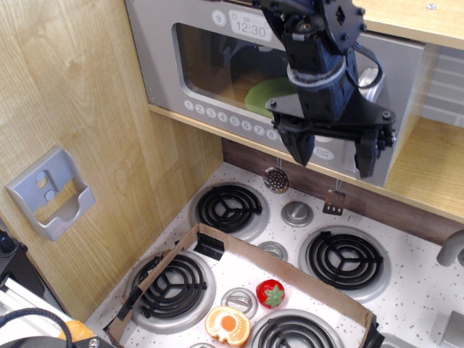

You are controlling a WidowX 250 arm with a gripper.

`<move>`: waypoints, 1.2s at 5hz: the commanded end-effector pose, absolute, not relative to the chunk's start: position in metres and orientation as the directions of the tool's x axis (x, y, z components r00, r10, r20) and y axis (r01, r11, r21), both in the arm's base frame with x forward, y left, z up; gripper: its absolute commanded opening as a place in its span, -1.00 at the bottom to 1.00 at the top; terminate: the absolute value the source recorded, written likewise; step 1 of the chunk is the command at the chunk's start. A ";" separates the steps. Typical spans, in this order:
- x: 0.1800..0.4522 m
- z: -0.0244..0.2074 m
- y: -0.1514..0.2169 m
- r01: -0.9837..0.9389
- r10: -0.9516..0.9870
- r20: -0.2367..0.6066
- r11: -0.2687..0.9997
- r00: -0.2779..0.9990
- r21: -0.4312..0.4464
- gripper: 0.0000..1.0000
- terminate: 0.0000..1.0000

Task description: Open microwave

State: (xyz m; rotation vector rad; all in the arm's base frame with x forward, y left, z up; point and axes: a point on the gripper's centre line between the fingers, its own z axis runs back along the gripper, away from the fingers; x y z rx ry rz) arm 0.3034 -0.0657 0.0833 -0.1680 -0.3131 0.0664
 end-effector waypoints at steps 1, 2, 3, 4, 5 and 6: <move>0.332 0.111 -0.069 0.004 0.058 0.377 0.987 0.924 -0.162 1.00 -1.00; 0.339 0.117 -0.075 0.010 0.053 0.395 0.987 0.917 -0.157 1.00 -1.00; 0.340 0.118 -0.081 0.007 0.051 0.409 0.990 0.911 -0.139 1.00 -1.00; 0.338 0.115 -0.085 0.009 0.047 0.407 0.991 0.912 -0.134 -1.00 -1.00; 0.332 0.111 -0.089 -0.012 0.063 0.404 0.992 0.912 -0.129 -1.00 -1.00; 0.319 0.101 -0.088 -0.048 0.102 0.406 0.989 0.908 -0.141 -1.00 -1.00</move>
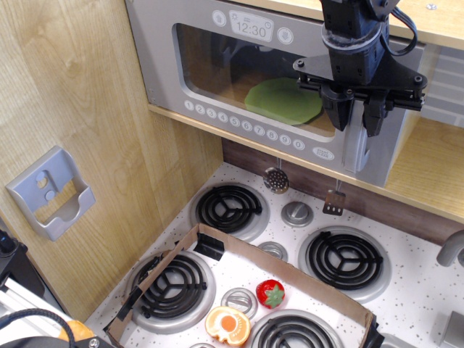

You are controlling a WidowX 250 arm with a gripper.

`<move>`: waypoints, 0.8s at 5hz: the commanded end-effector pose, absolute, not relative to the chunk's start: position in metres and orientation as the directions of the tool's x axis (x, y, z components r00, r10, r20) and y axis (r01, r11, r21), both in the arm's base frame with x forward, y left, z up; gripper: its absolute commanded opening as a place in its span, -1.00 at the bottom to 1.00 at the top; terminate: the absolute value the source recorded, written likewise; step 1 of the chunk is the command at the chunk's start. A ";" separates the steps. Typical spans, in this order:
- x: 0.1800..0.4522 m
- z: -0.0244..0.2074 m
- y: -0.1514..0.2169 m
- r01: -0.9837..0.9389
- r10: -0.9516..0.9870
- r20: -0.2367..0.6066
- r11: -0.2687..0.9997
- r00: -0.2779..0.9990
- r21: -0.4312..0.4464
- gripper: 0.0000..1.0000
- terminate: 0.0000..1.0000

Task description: Open microwave

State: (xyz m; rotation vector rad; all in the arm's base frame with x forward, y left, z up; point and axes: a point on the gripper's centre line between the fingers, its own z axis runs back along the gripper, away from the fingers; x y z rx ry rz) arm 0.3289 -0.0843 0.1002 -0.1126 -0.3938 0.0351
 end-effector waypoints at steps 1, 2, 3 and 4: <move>0.300 0.089 -0.083 -0.092 0.149 0.404 0.983 0.902 -0.159 -1.00 -1.00; 0.278 0.085 -0.078 -0.159 0.217 0.374 0.971 0.902 -0.180 -1.00 -1.00; 0.258 0.087 -0.079 -0.267 0.309 0.360 0.950 0.880 -0.164 1.00 -1.00; 0.240 0.088 -0.092 -0.373 0.411 0.328 0.912 0.851 -0.173 1.00 -1.00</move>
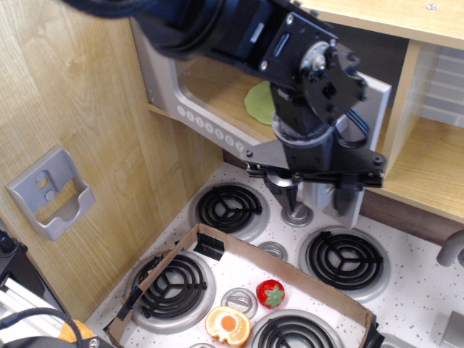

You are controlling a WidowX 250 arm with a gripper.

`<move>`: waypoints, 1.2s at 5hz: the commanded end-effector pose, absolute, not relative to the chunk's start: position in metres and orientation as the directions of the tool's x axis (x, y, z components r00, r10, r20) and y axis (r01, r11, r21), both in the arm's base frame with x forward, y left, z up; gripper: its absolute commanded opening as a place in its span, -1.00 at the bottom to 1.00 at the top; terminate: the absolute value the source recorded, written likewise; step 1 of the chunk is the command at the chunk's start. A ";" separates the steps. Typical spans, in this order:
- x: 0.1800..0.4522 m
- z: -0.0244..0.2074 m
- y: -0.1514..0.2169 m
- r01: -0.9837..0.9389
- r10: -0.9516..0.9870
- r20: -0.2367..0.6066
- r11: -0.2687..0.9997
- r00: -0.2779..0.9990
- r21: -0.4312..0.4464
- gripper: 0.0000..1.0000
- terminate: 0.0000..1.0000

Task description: Open microwave

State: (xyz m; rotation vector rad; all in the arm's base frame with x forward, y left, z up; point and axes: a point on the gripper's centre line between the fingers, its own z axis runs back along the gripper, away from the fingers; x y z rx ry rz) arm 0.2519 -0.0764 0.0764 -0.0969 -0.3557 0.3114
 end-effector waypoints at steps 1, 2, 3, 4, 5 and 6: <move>0.226 0.083 -0.108 -0.437 0.475 0.318 0.880 0.820 -0.187 1.00 -1.00; 0.217 0.081 -0.124 -0.457 0.494 0.297 0.869 0.817 -0.190 1.00 -1.00; 0.233 0.090 -0.161 -0.479 0.525 0.272 0.850 0.806 -0.221 1.00 -1.00; 0.256 0.097 -0.185 -0.422 0.474 0.277 0.877 0.836 -0.227 1.00 -1.00; 0.284 0.106 -0.205 -0.382 0.448 0.259 0.884 0.855 -0.268 1.00 -1.00; 0.310 0.110 -0.210 -0.320 0.395 0.272 0.905 0.877 -0.281 1.00 -1.00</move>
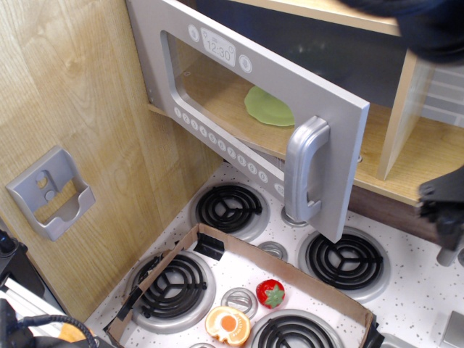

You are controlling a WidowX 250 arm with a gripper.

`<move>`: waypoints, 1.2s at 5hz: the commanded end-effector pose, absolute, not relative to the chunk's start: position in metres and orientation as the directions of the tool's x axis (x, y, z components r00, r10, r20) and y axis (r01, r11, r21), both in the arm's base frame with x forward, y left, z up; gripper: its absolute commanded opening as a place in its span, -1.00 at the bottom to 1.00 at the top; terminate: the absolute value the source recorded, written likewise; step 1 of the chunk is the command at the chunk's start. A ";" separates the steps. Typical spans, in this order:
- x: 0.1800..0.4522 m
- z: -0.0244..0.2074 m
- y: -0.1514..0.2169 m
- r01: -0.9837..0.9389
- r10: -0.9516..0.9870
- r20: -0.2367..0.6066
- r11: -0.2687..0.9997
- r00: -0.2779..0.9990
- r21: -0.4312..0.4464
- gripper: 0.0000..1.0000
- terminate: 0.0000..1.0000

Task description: Open microwave

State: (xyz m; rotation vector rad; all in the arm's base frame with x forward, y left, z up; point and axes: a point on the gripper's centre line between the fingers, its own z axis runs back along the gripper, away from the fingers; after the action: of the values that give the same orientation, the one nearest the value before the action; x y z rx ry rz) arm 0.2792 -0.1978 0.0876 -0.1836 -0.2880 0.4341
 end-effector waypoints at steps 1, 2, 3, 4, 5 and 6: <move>0.329 0.110 -0.199 -0.150 0.241 0.398 0.958 0.885 -0.247 1.00 -1.00; 0.335 0.104 -0.175 -0.052 0.142 0.436 0.976 0.888 -0.212 1.00 -1.00; 0.330 0.099 -0.146 -0.012 0.092 0.451 0.984 0.888 -0.177 1.00 -1.00; 0.329 0.084 -0.100 0.051 0.014 0.430 0.989 0.903 -0.138 1.00 -1.00; 0.310 0.072 -0.070 0.038 0.006 0.408 0.994 0.913 -0.102 1.00 -1.00; 0.278 0.059 -0.053 -0.027 0.056 0.369 0.996 0.928 -0.084 1.00 -1.00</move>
State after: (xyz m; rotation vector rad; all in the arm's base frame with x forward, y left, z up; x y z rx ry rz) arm 0.2727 -0.0420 0.0384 -0.0653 -0.3360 0.0326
